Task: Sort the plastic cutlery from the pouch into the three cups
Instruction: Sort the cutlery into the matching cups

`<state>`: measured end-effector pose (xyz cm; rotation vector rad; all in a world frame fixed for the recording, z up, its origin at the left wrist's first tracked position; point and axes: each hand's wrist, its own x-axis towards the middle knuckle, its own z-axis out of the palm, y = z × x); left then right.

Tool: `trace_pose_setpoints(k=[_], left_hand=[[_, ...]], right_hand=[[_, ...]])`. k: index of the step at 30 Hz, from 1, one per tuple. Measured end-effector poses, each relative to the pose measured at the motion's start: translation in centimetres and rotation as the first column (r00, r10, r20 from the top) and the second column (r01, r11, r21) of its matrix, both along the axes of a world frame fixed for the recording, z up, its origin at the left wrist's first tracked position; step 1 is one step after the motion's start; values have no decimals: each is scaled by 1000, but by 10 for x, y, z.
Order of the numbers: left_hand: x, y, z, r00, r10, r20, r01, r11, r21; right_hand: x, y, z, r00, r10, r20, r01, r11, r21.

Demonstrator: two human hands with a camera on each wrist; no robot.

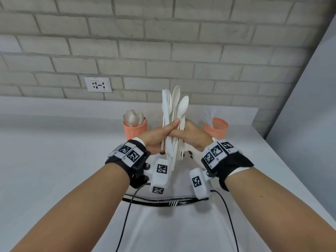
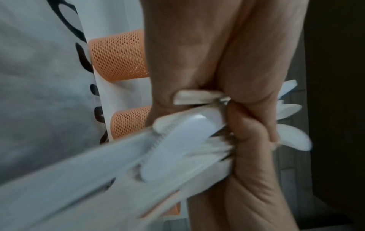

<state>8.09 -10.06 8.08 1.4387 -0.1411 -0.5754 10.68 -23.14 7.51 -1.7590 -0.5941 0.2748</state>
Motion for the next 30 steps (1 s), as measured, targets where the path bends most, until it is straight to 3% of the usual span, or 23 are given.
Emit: trace_pose_setpoints(k=[6, 10, 16, 19, 22, 24, 27, 30], left_hand=[[10, -4, -12, 1000, 13, -19, -14, 1000, -5], [19, -7, -18, 990, 73, -119, -85, 992, -97], [33, -5, -17, 971, 192, -145, -216, 961, -174], [41, -1, -19, 950, 298, -98, -312, 926, -211], [41, -4, -23, 905, 424, -43, -423, 882, -206], [38, -11, -24, 882, 471, 28, -457, 868, -194], [36, -20, -29, 872, 468, 144, -445, 880, -164], [33, -14, -32, 864, 464, 195, -457, 886, -83]], right_hand=[[12, -10, 3, 993, 114, -19, -114, 946, -302], [20, -5, 4, 974, 214, -76, -228, 908, -352], [33, -7, -8, 996, 44, -73, -55, 984, -168], [39, -6, -11, 976, -195, 92, 201, 978, -57], [36, 0, 0, 942, -274, 191, 251, 958, 136], [31, 11, 3, 920, -260, 293, 251, 966, 68], [30, 27, 1, 852, -310, 422, 367, 928, -59], [33, 33, 3, 829, -349, 437, 427, 899, -91]])
